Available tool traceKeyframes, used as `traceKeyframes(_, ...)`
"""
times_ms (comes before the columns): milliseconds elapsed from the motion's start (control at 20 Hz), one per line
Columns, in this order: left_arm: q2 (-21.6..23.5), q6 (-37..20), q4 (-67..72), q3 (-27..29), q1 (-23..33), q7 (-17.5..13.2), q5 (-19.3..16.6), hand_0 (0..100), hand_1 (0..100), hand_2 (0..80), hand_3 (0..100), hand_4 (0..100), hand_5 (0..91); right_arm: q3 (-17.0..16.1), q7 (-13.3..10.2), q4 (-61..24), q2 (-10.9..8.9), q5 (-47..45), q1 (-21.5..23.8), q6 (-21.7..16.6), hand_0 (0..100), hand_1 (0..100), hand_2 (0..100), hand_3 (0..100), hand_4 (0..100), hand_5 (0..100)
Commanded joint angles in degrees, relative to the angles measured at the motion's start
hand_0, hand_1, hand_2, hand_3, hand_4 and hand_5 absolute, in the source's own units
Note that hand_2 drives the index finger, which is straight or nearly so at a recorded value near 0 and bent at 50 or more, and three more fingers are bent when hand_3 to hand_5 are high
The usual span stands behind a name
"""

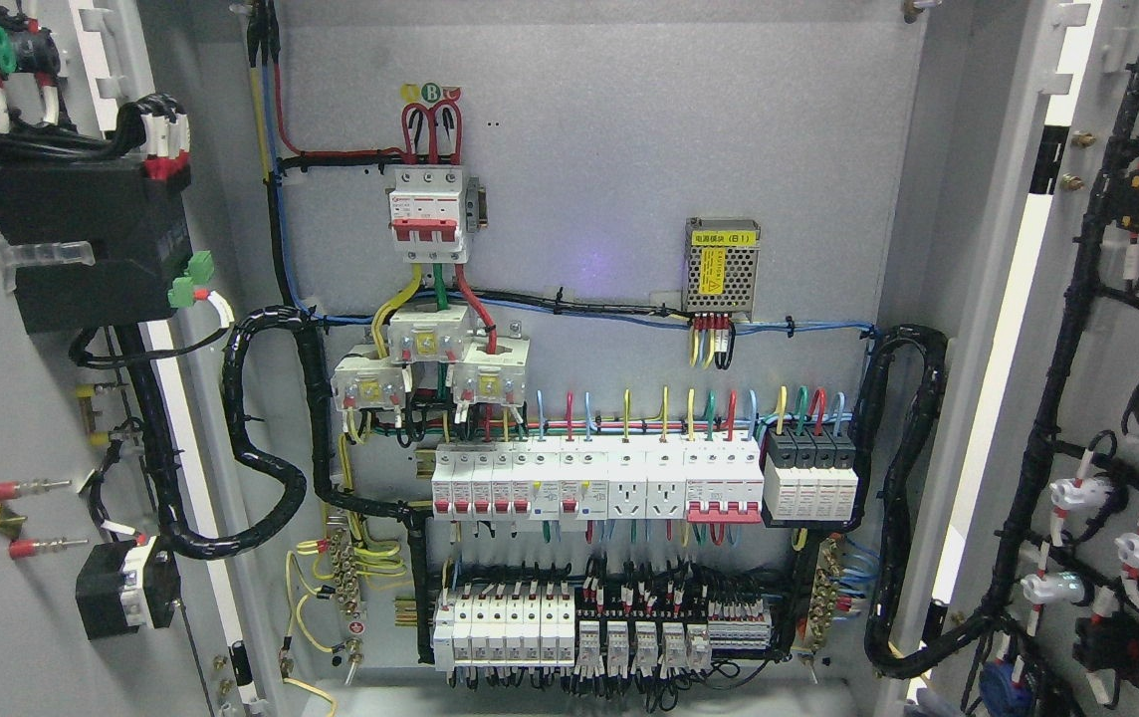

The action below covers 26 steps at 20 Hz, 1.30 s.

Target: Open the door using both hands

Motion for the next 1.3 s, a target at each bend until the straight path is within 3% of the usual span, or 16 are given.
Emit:
traceKeyframes(0,-2.6,-22.4,-10.6,1.1,0.4,0.5,1.0,12,39,0.0,0,0,0.0,-9.7,-0.1,-3.1,-2.46,-0.6,0.9,0.3,12,39,0,0,0,0)
traceKeyframes(150,-2.6,-25.2,-13.4,2.8,1.2,0.6,2.6,12,39,0.0,0,0,0.0,-11.6,-0.1,-2.9,-2.82,-0.7,1.0,0.3,12,39,0,0,0,0)
traceKeyframes(601,-1.7,-37.4,-15.3,12.9,6.1,0.6,10.3,12,39,0.0,0,0,0.0,-12.2,0.0,-2.5,-3.34,-3.2,3.7,0.3,12,39,0,0,0,0)
traceKeyframes(901,0.3,-37.6,-15.3,17.7,6.2,0.5,15.4,12,39,0.0,0,0,0.0,-13.7,0.0,-1.7,-3.26,-4.5,4.7,0.2,12,39,0,0,0,0)
traceKeyframes(1251,2.9,-40.1,-15.3,19.5,5.6,0.6,19.2,12,39,0.0,0,0,0.0,-15.5,0.0,-0.9,-2.90,-8.5,7.1,0.3,12,39,0,0,0,0)
